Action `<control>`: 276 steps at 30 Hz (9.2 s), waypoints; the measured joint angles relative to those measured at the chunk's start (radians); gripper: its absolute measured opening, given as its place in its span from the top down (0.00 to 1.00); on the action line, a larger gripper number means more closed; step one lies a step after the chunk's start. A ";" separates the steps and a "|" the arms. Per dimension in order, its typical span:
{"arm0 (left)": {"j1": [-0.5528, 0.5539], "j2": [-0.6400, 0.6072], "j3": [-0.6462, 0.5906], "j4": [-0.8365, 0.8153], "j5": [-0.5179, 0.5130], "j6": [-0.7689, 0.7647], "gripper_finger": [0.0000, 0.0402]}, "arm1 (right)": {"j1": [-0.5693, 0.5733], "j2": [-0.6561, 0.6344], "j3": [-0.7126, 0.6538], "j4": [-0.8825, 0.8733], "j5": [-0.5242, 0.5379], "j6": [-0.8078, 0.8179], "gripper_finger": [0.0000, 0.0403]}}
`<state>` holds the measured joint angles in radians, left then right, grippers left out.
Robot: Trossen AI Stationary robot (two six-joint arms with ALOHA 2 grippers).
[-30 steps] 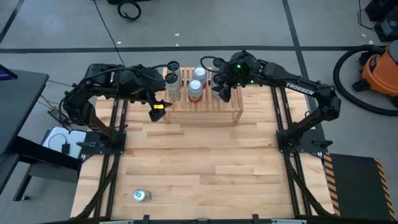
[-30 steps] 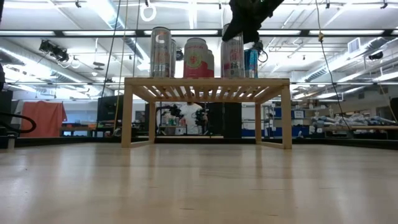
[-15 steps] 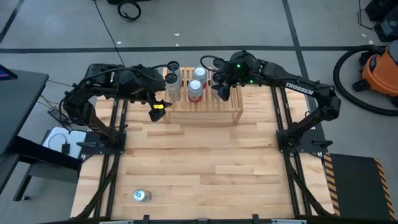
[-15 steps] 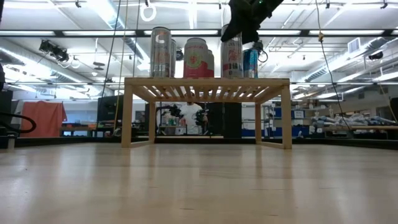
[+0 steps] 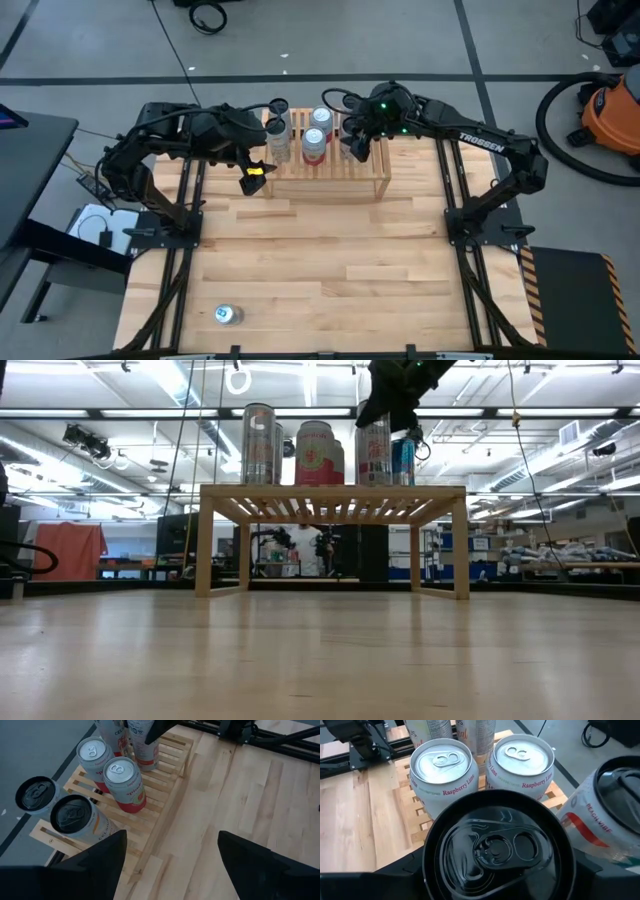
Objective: Place canned beverage on shelf
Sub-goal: Put the white pink soda can on the shelf aligned with the other white pink soda can, then put the blue soda can on the shelf aligned with the other blue soda can
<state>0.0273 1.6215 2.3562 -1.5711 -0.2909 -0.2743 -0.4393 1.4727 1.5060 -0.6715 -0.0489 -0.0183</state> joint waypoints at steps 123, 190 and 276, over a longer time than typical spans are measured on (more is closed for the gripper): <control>-0.119 -0.052 -0.001 0.000 -0.076 -0.158 0.21 | 0.522 -0.046 -0.052 0.368 -0.214 0.128 0.01; -0.735 -0.091 -0.665 0.079 -0.097 -0.734 0.21 | 0.902 0.051 -0.051 0.540 0.112 0.120 0.01; -0.949 0.094 -0.941 0.452 0.261 -1.248 0.29 | 0.902 0.052 -0.051 0.544 0.108 0.184 0.01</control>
<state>-0.9218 1.7157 1.4152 -1.1191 -0.0301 -1.5223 0.4625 1.5246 1.4548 -0.1280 0.0593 0.1654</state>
